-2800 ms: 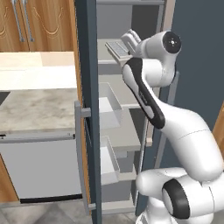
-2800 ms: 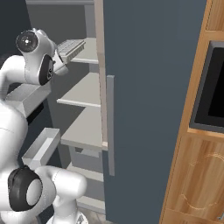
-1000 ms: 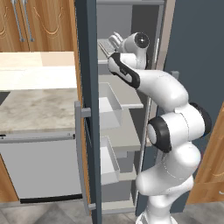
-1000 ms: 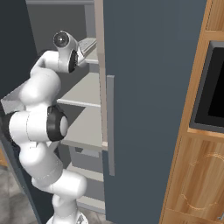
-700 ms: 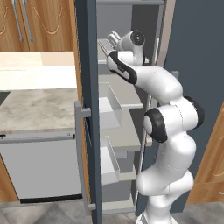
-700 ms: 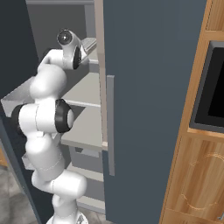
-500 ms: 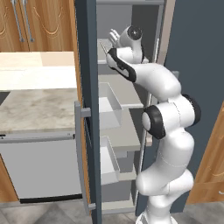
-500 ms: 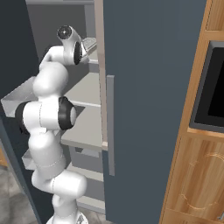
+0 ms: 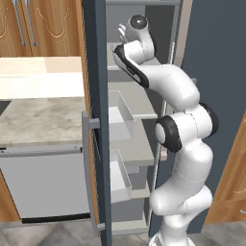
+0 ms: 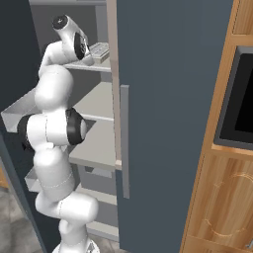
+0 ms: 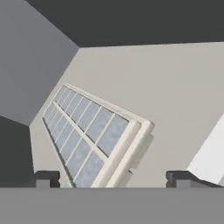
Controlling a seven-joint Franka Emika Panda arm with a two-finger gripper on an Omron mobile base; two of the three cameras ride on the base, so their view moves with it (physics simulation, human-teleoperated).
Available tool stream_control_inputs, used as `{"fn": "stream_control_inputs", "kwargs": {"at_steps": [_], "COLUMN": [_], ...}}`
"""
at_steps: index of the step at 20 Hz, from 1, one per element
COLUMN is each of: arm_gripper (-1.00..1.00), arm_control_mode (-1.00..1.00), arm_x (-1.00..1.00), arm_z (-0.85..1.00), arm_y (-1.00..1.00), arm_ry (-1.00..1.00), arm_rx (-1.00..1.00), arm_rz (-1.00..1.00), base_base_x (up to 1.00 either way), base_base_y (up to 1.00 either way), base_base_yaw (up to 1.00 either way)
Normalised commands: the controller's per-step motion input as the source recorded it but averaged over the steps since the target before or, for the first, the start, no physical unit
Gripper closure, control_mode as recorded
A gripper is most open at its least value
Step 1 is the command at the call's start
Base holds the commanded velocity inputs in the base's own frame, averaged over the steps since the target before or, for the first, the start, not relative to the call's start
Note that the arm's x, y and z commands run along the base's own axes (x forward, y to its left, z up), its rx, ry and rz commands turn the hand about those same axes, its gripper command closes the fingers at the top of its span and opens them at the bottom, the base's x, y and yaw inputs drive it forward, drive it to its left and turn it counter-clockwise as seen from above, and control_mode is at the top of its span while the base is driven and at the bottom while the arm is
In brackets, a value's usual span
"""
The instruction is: The ice cube tray has been filled with water. Take the tray and place it in the freezer to make ice. Close the freezer door after placing the tray.
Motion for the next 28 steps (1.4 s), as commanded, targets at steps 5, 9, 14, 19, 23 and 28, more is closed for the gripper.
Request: {"fn": "stream_control_inputs", "kwargs": {"at_steps": [5, 9, 14, 19, 23, 28], "arm_gripper": [-1.00, -1.00, -1.00, -1.00, -1.00, -1.00], "arm_control_mode": [-1.00, -1.00, -1.00, -1.00, -1.00, -1.00], "arm_x": [-0.73, -1.00, -1.00, -1.00, -0.77, -0.66], "arm_z": [-0.35, -0.46, -0.22, 0.02, 0.18, 0.20], "arm_y": [-0.21, -0.60, -0.78, -0.41, 0.00, 0.00], "arm_ry": [-0.16, -0.20, -0.15, -0.17, -0.12, -0.06], "arm_rx": [0.00, 0.00, 0.01, 0.02, 0.00, 0.00], "arm_rz": [-0.07, -0.05, -0.03, 0.01, 0.04, 0.00], "base_base_x": [0.00, 0.00, 0.00, 0.00, 0.00, 0.00], "base_base_y": [0.00, 0.00, 0.00, 0.00, 0.00, 0.00], "base_base_yaw": [0.00, 0.00, 0.00, 0.00, 0.00, 0.00]}}
